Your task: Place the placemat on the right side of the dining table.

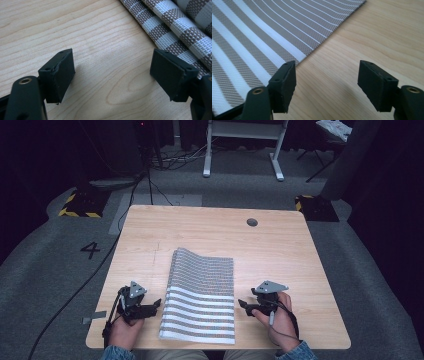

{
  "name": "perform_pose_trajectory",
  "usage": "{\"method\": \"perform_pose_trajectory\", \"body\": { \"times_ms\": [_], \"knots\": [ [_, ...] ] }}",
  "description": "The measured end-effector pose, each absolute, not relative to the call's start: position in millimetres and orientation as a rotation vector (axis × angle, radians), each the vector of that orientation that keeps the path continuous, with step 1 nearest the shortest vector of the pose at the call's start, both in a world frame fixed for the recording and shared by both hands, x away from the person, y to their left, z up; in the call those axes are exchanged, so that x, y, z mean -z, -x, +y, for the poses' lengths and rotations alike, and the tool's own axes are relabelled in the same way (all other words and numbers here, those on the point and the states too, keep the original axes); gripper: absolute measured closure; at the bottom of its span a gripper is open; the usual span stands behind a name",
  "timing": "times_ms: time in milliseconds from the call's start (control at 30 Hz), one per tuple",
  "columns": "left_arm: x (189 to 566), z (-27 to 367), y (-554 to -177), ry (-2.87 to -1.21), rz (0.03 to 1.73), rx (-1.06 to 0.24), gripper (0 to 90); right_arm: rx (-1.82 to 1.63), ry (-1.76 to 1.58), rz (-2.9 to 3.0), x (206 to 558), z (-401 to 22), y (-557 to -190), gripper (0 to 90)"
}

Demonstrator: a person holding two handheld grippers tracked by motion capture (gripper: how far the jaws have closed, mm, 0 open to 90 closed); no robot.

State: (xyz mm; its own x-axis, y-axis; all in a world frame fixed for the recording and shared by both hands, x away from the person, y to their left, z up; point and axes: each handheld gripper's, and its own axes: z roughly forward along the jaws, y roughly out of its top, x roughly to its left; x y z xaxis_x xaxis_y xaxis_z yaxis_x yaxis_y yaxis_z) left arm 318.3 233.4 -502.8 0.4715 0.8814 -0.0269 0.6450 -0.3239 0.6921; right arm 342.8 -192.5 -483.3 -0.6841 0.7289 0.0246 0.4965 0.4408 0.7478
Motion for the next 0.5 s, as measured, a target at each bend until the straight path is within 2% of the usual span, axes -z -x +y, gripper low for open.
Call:
{"method": "perform_pose_trajectory", "body": {
  "times_ms": [133,267,500],
  "knots": [
    [503,238,-318,-2.091,1.232,-0.459,20.2,-1.104,-1.013,2.424,471,-185,-343,32.9],
    [503,245,-323,-2.117,1.187,-0.44,19.6,-1.106,-0.942,2.448,456,-168,-343,22.0],
    [503,245,-324,-2.115,1.194,-0.445,19.2,-1.158,-0.904,2.487,433,-145,-347,24.2]
  ]
}}
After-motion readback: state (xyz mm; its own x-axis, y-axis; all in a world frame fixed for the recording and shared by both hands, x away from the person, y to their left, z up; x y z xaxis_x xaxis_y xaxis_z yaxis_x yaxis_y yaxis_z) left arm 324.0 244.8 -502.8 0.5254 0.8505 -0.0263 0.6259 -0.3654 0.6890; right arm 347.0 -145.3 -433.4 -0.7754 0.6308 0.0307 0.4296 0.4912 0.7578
